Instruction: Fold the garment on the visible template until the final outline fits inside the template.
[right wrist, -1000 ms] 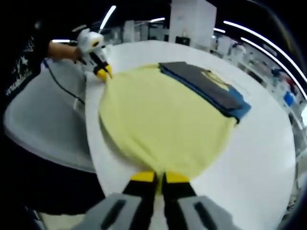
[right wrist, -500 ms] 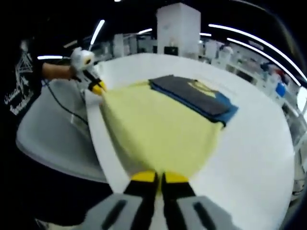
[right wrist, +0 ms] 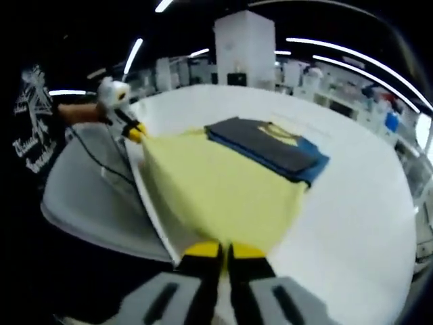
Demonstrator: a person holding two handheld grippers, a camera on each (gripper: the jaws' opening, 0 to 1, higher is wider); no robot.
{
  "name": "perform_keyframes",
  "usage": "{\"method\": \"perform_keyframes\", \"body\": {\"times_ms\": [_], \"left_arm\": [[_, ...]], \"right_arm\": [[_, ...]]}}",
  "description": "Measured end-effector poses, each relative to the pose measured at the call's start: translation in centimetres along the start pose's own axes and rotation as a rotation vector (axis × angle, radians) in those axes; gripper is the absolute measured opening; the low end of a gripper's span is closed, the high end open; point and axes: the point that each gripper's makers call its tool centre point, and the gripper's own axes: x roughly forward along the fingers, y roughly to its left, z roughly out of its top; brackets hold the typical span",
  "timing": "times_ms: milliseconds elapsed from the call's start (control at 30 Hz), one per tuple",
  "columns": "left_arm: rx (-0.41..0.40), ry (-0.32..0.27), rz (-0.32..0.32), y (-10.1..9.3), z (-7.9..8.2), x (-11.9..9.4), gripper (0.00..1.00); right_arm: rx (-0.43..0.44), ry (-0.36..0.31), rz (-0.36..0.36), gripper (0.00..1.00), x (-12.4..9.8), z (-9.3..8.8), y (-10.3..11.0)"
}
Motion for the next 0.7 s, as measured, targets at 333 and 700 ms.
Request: {"method": "perform_keyframes", "body": {"times_ms": [333, 700], "left_arm": [[-0.027, 0.024, -0.004, -0.7, -0.6, -1.1, 0.00], [-0.009, 0.055, -0.024, -1.9, -1.1, -2.0, 0.00]], "right_arm": [[-0.008, 0.018, 0.043, 0.00, -1.0, -0.5, 1.2], [-0.019, 0.032, 0.059, 0.00, -1.9, -0.7, 2.1]]}}
